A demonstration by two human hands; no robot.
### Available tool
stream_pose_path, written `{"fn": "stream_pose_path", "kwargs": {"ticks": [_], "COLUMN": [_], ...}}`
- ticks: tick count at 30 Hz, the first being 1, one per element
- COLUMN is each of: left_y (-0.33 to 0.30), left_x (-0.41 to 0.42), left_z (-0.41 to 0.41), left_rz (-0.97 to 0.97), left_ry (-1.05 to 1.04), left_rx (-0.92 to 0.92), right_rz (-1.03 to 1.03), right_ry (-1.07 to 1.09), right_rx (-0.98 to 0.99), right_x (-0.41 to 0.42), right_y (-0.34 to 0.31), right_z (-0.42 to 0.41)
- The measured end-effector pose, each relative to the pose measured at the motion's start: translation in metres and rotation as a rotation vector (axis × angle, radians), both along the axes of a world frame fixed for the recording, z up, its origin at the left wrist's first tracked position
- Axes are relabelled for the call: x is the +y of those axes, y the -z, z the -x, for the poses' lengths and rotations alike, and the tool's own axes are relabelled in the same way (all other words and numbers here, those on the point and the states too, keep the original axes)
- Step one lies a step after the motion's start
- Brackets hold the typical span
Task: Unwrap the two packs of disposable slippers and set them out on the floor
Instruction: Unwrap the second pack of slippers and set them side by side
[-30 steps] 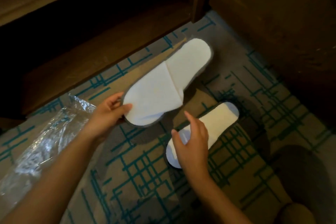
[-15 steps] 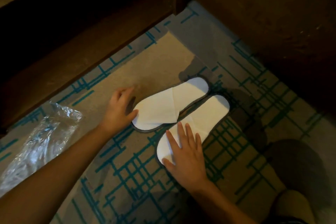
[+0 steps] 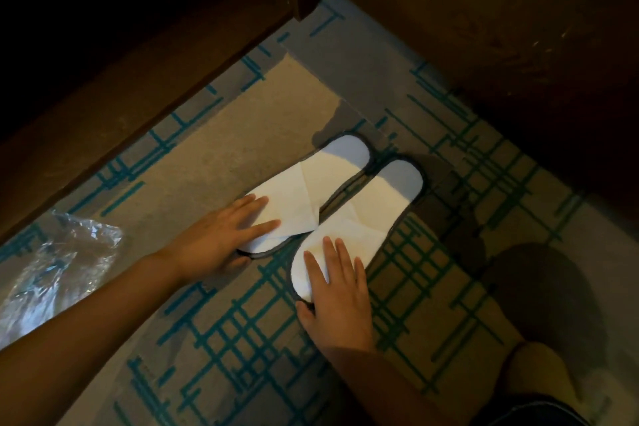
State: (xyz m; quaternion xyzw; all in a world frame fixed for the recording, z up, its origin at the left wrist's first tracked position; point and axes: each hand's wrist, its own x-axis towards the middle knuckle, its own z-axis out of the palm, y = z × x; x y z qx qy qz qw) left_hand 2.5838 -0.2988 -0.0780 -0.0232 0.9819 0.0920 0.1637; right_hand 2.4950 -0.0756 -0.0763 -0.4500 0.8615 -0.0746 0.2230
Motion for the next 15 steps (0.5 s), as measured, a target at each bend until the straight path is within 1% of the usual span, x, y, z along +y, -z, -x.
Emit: {"fn": "stream_pose_path", "kwargs": {"ticks": [1, 4, 8, 11, 15], "left_y": [0.001, 0.005, 0.009, 0.012, 0.014], "left_x": [0.001, 0.004, 0.01, 0.013, 0.014], "left_z": [0.004, 0.025, 0.059, 0.084, 0.105], "left_rz": [-0.009, -0.028, -0.047, -0.034, -0.036], "left_ry": [-0.005, -0.003, -0.035, 0.012, 0.014], "left_rx": [0.011, 0.026, 0.053, 0.117, 0.144], "right_rz": [0.021, 0.096, -0.006, -0.04, 0.02], "right_ry": [0.005, 0.028, -0.003, -0.012, -0.011], "right_rx": [-0.034, -0.018, 0.014, 0.027, 0.004], "right_x": [0.002, 0.005, 0.008, 0.013, 0.014], "right_y": [0.001, 0.0, 0.0, 0.005, 0.001], "right_z": [0.005, 0.02, 0.049, 0.07, 0.095]}}
